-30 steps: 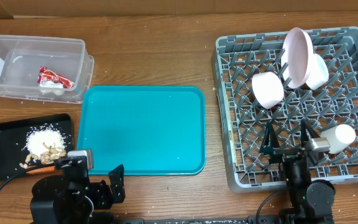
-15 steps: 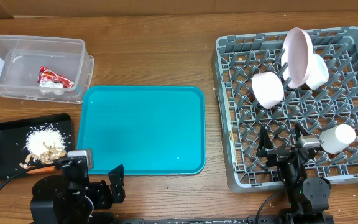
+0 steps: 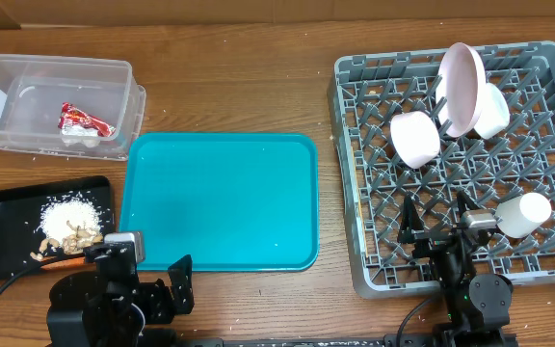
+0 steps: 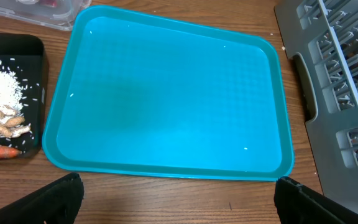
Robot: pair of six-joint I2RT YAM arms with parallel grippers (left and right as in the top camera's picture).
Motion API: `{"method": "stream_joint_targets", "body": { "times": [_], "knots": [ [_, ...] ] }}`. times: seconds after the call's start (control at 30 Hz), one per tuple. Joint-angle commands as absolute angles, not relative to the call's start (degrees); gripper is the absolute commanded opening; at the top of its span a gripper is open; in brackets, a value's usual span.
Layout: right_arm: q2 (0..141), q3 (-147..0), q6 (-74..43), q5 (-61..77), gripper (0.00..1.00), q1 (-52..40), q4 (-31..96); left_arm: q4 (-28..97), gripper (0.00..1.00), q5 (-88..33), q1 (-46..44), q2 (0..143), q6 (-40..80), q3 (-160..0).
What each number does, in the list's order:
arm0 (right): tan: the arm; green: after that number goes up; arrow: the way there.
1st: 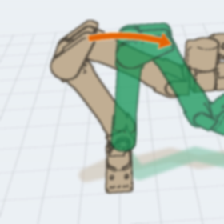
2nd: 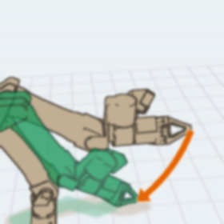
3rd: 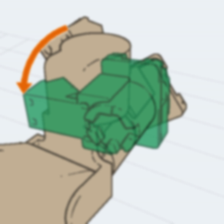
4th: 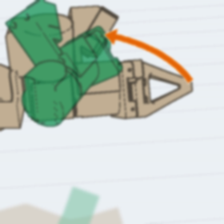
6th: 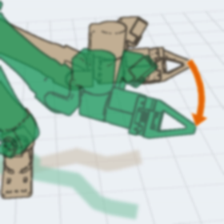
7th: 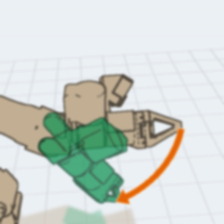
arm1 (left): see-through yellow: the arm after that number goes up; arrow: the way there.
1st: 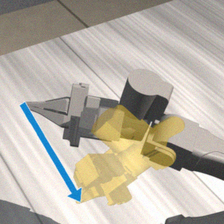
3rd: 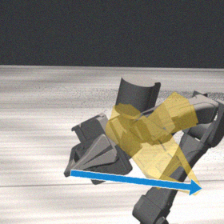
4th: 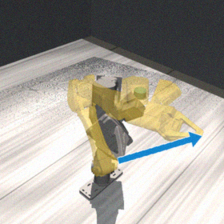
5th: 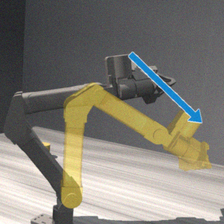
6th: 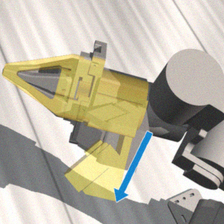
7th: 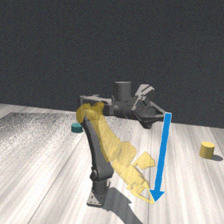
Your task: Sort waste into correct bins and load items into the dishwasher
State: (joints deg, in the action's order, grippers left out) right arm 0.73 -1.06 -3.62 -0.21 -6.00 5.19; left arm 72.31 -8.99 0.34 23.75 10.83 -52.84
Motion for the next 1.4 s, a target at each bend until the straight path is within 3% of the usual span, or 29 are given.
{"method": "stream_joint_targets", "body": {
  "times": [0.0,0.57,0.97,1.37],
  "knots": [
    [0.16,-0.45,-3.38,0.05,1.0,-5.69,4.82,72.2,1.0,-8.54,0.19,23.55,11.81,-52.6],
    [0.16,-0.45,-3.38,0.08,1.0,-5.72,4.84,70.04,1.0,-7.01,0.03,22.48,11.57,-51.59],
    [0.16,-0.45,-3.38,0.05,1.0,-5.69,4.82,44.51,1.0,-5.5,0.01,4.16,12.49,-23.38],
    [0.16,-0.45,-3.38,0.05,1.0,-5.72,4.82,2.35,1.0,-4.01,0.01,0.19,5.39,-3.36]
  ]
}}
